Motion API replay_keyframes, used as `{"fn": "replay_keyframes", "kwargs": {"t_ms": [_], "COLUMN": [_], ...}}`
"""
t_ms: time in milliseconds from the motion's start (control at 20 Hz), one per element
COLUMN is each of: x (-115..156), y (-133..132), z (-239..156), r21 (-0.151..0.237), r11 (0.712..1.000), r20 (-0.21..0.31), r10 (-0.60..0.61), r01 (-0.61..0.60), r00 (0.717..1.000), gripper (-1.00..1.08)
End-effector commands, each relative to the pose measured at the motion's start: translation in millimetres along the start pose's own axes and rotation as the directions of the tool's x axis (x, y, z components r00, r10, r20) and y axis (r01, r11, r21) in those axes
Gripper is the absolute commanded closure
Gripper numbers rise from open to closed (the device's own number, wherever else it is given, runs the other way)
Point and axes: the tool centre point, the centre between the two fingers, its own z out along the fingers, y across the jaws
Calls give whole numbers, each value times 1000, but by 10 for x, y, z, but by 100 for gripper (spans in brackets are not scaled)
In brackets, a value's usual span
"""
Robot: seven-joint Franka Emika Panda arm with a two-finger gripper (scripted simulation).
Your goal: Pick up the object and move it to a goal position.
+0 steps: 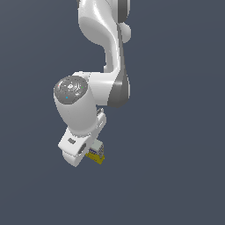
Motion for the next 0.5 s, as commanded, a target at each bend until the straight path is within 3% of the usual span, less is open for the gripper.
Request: {"fn": "replay_keyframes", "kwargs": {"t_ms": [0, 450], "x": [-99, -266], "y": [119, 334], "z": [-30, -77], "r21": [0, 0], "r11": [1000, 1000], "r20": [0, 0], "r10": [-1, -1], "r01": [1, 1], "r00": [1000, 1000], "gripper": [108, 108]}}
